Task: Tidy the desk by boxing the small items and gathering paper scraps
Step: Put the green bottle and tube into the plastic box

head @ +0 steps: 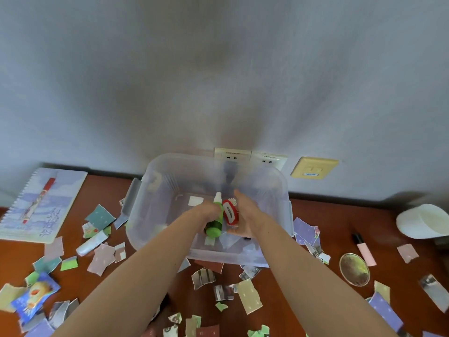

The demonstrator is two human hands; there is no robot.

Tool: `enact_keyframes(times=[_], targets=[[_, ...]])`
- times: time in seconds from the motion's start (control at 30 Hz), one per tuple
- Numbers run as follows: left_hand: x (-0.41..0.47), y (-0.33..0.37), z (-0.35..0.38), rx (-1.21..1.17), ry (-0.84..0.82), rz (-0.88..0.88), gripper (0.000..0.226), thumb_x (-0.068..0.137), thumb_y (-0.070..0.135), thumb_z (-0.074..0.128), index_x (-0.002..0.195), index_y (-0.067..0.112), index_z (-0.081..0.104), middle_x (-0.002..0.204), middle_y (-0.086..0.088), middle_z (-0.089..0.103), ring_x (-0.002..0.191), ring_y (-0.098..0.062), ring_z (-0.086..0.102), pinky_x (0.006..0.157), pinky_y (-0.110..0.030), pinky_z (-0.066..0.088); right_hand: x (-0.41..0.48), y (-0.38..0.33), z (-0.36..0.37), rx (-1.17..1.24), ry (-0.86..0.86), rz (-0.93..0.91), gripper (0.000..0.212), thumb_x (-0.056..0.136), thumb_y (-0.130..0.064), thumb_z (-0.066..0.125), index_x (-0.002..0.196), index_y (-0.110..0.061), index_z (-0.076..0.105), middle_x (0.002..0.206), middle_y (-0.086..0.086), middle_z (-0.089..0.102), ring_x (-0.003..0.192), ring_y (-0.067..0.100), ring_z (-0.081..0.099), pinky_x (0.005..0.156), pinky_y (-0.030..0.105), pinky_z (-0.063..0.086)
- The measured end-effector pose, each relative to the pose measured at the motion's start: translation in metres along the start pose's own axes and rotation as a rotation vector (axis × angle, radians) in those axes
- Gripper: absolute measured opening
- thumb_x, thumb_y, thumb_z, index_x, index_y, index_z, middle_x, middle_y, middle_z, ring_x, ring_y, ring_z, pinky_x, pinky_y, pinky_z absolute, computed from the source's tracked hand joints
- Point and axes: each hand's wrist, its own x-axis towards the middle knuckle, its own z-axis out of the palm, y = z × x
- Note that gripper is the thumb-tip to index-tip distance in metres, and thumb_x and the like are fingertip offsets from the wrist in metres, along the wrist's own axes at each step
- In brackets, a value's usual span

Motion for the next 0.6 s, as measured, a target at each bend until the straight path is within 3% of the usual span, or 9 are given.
enact_keyframes(times=[0.1,0.17,0.23,0.33,0.4,0.43,0.47,0.53,0.6], targets=[[0.002,-0.004,0.003,0.037,-0.052,0.034,0.027,0.097,0.008,0.042,0.121,0.002,0.052,0.108,-0.02,0.066,0.077,-0.03,0.068,0.069,-0.044,0.06,0.001,0.0,0.003,0.053,-0.015,-0.021,0.053,0.099,-0.051,0.041,0.114,-0.002,0.058,0.092,0.016,0.064,0.082,0.029,0.063,0.068,0.041,0.054],[0.0,-0.006,0.003,0.004,-0.083,0.045,0.025,0.097,0.003,0.043,0.118,0.003,0.056,0.107,-0.019,0.069,0.074,-0.026,0.07,0.061,-0.037,0.059,0.001,0.002,0.004,0.055,-0.007,-0.025,0.057,0.097,-0.053,0.041,0.121,-0.004,0.058,0.098,0.017,0.066,0.092,0.031,0.065,0.085,0.044,0.055],[0.003,-0.007,0.002,-0.021,-0.072,0.089,0.024,0.095,0.002,0.044,0.112,0.002,0.061,0.107,-0.022,0.069,0.085,-0.031,0.07,0.067,-0.039,0.059,0.001,0.005,0.003,0.045,-0.014,-0.034,0.058,0.097,-0.055,0.04,0.122,-0.007,0.058,0.105,0.017,0.065,0.103,0.031,0.064,0.094,0.044,0.051],[0.025,-0.01,0.002,0.077,0.031,0.184,0.026,0.087,0.016,0.052,0.104,0.004,0.067,0.109,-0.022,0.068,0.098,-0.035,0.067,0.087,-0.045,0.056,-0.012,0.006,0.001,-0.018,-0.005,-0.048,0.052,0.097,-0.057,0.036,0.114,-0.011,0.055,0.105,0.012,0.061,0.101,0.025,0.057,0.093,0.039,0.041],[0.004,-0.002,-0.001,0.135,0.075,0.203,0.029,0.093,0.018,0.049,0.108,0.0,0.066,0.114,-0.021,0.066,0.106,-0.036,0.062,0.092,-0.039,0.052,-0.024,0.004,-0.002,-0.039,0.013,-0.075,0.053,0.097,-0.058,0.038,0.12,-0.012,0.052,0.115,0.013,0.058,0.11,0.027,0.053,0.106,0.044,0.033],[-0.013,0.004,-0.002,0.158,0.097,0.235,0.028,0.097,0.015,0.045,0.109,-0.001,0.064,0.111,-0.02,0.064,0.103,-0.034,0.061,0.087,-0.034,0.05,-0.032,0.003,-0.004,-0.033,0.016,-0.092,0.053,0.097,-0.056,0.038,0.12,-0.011,0.052,0.117,0.014,0.058,0.115,0.028,0.053,0.106,0.045,0.033],[-0.031,0.008,-0.002,0.144,0.108,0.269,0.025,0.099,0.012,0.043,0.107,0.0,0.063,0.107,-0.021,0.061,0.096,-0.032,0.06,0.078,-0.03,0.044,-0.043,0.003,-0.006,-0.021,0.006,-0.123,0.05,0.098,-0.053,0.039,0.115,-0.009,0.055,0.112,0.014,0.06,0.112,0.029,0.056,0.099,0.042,0.039],[-0.06,0.013,-0.001,-0.005,0.087,0.291,0.018,0.098,0.008,0.042,0.107,0.011,0.058,0.101,-0.016,0.056,0.084,-0.025,0.053,0.073,-0.03,0.04,-0.065,0.004,-0.013,0.01,-0.015,-0.199,0.037,0.101,-0.041,0.04,0.093,-0.01,0.057,0.088,0.011,0.059,0.085,0.024,0.06,0.073,0.034,0.046],[-0.083,0.014,0.001,-0.14,0.031,0.317,0.02,0.097,0.004,0.045,0.11,0.016,0.054,0.097,-0.009,0.055,0.077,-0.017,0.052,0.068,-0.028,0.041,-0.082,0.008,-0.022,0.045,-0.006,-0.31,0.025,0.101,-0.032,0.044,0.088,-0.015,0.055,0.083,0.005,0.055,0.073,0.018,0.054,0.065,0.032,0.046]])
